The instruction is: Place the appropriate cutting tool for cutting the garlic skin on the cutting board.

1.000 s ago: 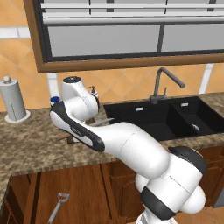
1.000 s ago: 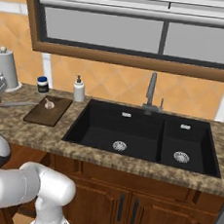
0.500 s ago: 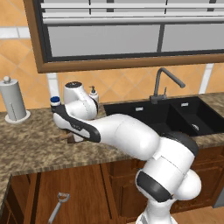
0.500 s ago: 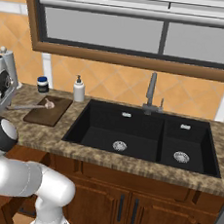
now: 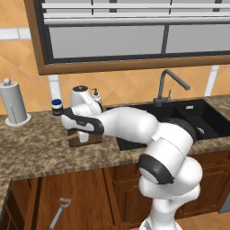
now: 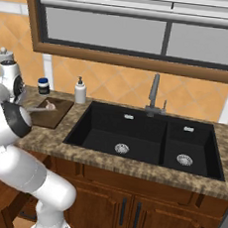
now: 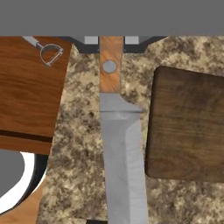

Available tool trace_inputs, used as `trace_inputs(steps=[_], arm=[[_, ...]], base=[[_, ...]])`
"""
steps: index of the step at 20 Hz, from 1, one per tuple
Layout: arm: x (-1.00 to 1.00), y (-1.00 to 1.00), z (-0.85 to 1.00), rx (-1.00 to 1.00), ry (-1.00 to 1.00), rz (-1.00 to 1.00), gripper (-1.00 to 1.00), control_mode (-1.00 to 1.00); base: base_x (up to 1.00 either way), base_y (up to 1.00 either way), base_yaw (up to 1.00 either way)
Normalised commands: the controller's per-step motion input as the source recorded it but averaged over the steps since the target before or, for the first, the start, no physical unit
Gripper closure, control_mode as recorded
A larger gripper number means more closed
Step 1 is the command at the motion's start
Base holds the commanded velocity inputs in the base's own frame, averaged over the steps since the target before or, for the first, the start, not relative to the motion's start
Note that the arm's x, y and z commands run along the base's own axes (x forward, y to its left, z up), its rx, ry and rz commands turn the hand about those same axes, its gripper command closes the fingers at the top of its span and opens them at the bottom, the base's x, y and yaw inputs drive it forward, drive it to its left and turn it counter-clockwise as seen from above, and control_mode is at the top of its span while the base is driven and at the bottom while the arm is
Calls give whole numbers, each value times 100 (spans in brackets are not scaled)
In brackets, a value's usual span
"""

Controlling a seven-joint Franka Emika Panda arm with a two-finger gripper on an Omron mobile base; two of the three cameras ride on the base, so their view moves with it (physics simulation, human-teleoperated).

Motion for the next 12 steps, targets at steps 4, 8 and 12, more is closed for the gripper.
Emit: trace_inputs(steps=[4, 8, 12], arm=[[40, 0, -34, 0, 0, 0, 100, -100], [34, 0, -40, 0, 0, 0, 100, -100], [37, 0, -34, -1, 1, 0, 100, -100]], base=[[0, 0, 0], [0, 0, 0], [0, 0, 0]])
